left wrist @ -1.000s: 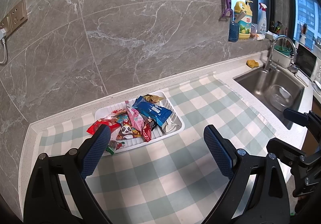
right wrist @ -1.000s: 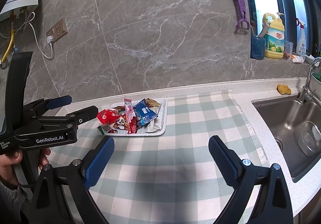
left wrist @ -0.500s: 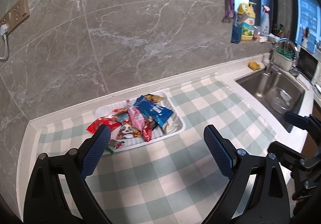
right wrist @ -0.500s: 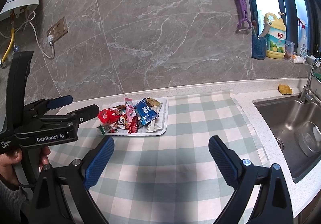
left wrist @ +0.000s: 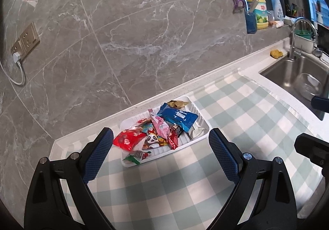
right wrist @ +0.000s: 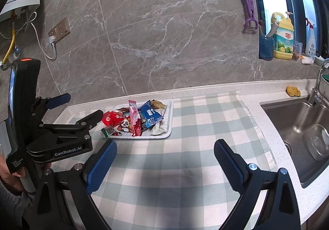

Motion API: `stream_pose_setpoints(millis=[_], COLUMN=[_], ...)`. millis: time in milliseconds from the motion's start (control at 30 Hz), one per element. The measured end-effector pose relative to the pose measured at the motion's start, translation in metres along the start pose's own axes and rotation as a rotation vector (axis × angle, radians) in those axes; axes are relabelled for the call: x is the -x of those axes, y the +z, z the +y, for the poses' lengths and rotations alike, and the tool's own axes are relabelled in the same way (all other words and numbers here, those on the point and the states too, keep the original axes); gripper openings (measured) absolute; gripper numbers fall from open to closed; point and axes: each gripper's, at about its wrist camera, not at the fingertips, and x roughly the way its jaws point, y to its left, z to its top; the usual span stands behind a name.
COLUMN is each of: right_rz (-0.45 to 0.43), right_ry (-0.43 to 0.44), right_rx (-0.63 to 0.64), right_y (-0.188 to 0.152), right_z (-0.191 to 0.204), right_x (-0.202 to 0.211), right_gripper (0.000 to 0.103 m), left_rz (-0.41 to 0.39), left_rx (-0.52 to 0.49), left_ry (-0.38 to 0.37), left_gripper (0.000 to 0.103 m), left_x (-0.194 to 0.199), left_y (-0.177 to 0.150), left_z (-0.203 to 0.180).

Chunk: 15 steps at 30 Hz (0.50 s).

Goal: Organize snacks

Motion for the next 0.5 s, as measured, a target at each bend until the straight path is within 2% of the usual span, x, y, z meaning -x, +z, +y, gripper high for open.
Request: stream_pose_setpoints(millis=[333,500], right_rz=[0.006,0.008], right_ry=[-0.005,-0.006], right_rx=[-0.015,-0.016], right_y=[-0.0022,-0.0022], right_z=[-0.0018,-0.0021], right_x=[0.0014,0.0007], right_gripper=[0.098,0.098], left_rz=[0.002,0.002], left_rx=[0.007,0.024], left_ry=[0.004,-0.019], left_gripper=[0.095,0.095], left_x=[-0.0021,-0.0026], left_y=[0.0007,0.0002], left_z=[-0.0013,0.0011])
